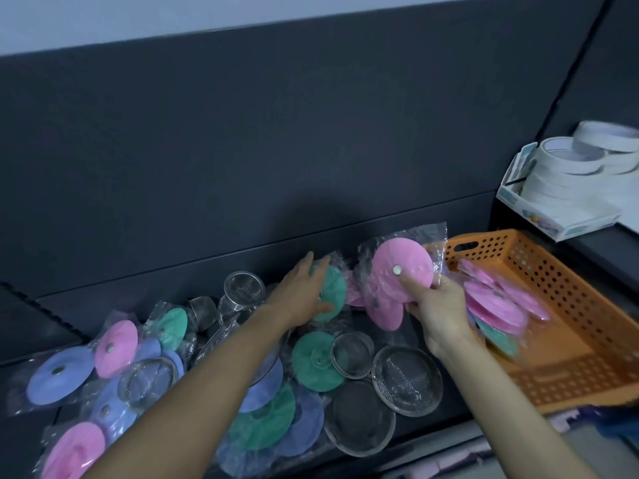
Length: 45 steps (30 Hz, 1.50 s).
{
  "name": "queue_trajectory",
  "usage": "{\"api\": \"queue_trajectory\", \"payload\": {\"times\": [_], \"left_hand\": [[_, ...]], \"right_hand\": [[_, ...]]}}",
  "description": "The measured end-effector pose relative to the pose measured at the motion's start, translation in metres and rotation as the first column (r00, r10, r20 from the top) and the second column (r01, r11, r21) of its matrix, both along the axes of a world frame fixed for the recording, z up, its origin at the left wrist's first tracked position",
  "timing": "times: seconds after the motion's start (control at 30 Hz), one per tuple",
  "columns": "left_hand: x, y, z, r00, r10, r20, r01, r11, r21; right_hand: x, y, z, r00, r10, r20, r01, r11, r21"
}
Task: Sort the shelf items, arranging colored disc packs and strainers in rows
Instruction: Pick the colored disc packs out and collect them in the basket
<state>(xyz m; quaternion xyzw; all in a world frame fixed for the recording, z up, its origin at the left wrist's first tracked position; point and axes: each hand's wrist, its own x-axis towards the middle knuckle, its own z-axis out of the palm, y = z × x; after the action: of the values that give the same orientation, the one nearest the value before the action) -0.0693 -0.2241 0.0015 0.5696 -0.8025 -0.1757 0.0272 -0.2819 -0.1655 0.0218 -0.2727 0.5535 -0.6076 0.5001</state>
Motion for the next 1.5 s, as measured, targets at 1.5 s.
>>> {"api": "queue_trajectory", "payload": {"times": [1.5], "left_hand": [[-0.057,0.019,0.085,0.777,0.045,-0.627,-0.239,0.944,-0.228]], "right_hand": [[-0.038,0.022,0.059,0.989,-0.140,0.038,0.145,0.968,-0.205]]}}
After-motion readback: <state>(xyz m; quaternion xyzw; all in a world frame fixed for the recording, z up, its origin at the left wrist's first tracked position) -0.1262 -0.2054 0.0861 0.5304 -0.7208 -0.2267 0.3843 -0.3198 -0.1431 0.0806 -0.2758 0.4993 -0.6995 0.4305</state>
